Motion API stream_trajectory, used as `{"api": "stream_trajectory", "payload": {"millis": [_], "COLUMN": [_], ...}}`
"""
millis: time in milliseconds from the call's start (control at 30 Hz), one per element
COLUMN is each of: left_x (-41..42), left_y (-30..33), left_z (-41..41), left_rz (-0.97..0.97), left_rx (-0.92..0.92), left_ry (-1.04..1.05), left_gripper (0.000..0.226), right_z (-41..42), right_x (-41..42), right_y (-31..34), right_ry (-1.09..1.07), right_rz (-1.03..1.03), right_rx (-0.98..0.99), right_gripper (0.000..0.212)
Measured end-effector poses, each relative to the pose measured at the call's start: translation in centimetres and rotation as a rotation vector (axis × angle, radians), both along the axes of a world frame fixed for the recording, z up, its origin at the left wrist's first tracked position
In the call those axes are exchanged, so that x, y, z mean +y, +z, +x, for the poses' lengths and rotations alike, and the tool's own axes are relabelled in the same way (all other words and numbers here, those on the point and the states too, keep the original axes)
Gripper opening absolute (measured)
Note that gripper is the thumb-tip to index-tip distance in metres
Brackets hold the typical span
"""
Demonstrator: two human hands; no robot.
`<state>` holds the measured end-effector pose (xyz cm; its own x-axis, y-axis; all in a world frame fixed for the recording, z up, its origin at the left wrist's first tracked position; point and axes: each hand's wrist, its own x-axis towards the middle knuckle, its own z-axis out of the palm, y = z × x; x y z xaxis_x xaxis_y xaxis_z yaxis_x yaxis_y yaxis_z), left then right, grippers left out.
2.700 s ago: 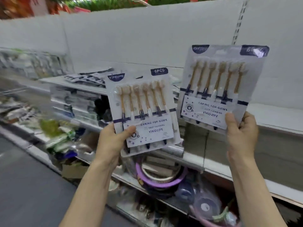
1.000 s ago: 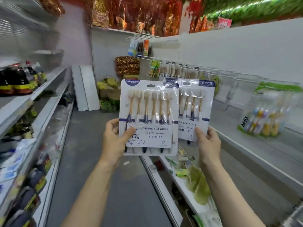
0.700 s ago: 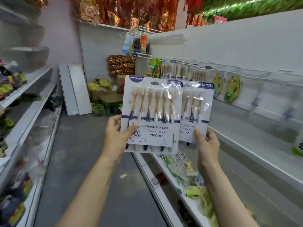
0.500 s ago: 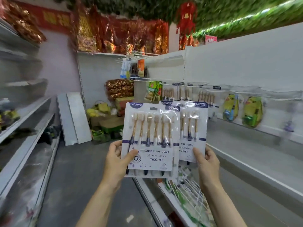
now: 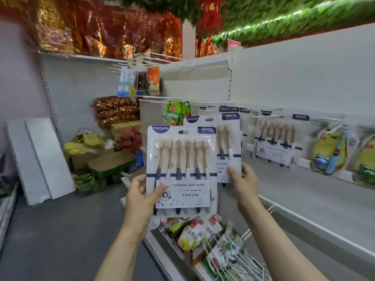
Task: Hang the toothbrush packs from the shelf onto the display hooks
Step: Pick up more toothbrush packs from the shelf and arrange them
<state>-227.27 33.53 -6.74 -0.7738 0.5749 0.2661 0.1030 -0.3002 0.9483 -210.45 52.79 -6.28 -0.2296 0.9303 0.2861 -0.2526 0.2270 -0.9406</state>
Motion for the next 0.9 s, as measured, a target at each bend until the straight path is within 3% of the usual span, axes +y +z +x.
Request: {"api": "stream_trajectory", "payload": {"millis": [433,733,900], "left_x": [15.1,20.9,22.5], "left_y": [0.7,0.0,-0.6], "left_z": [-21.8,-25.7,-26.1], "left_rz": [-0.062,-0.061,-0.035], "left_rx": [0.074,0.038,0.006], "left_ry": [-0.334,-0.566,-0.645], "left_gripper": [0.04,0.039,0.04], "right_z": [-16.3,-17.7,-18.1], "right_x": [8.4,9.5,10.0], "right_y": [-0.5,-2.7,-3.1], "right_ry": [-0.302,-0.474,-0.516], "right_rz": [-0.031,-0.034,-0.041], "right_rx": [0.058,0.104,0.091], "right_gripper": [0.018,0.037,0.023]}}
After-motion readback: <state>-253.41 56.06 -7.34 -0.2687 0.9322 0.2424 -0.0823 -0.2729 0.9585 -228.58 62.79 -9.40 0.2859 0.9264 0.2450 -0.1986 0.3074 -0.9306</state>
